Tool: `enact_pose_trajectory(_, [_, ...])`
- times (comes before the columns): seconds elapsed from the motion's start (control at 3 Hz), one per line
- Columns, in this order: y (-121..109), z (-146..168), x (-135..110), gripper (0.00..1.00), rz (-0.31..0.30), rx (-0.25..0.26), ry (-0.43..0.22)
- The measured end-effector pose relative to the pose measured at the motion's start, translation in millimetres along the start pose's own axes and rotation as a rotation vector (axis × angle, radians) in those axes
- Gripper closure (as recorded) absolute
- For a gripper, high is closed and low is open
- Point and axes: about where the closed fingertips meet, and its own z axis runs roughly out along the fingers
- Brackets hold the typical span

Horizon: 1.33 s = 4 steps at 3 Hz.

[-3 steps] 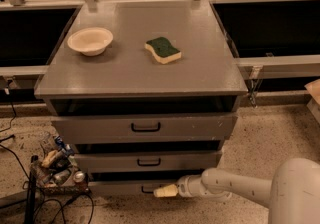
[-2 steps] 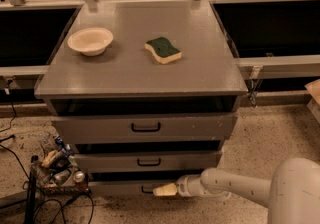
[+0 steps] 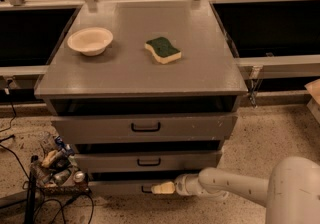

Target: Open bottom drawer

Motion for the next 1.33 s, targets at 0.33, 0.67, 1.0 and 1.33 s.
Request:
enact_pose_trajectory(0.33, [-3, -3, -13, 0.00, 0.012, 0.023, -0.056])
enact_pose_trajectory(0.67, [-3, -3, -15, 0.00, 0.009, 0.029, -0.070])
enact_pose_trajectory(1.0, [-5, 2, -29, 0.00, -0.014, 0.062, -0.138])
enact_pose_trajectory(1.33, [-5, 2, -29, 0.00, -0.014, 0.062, -0.138])
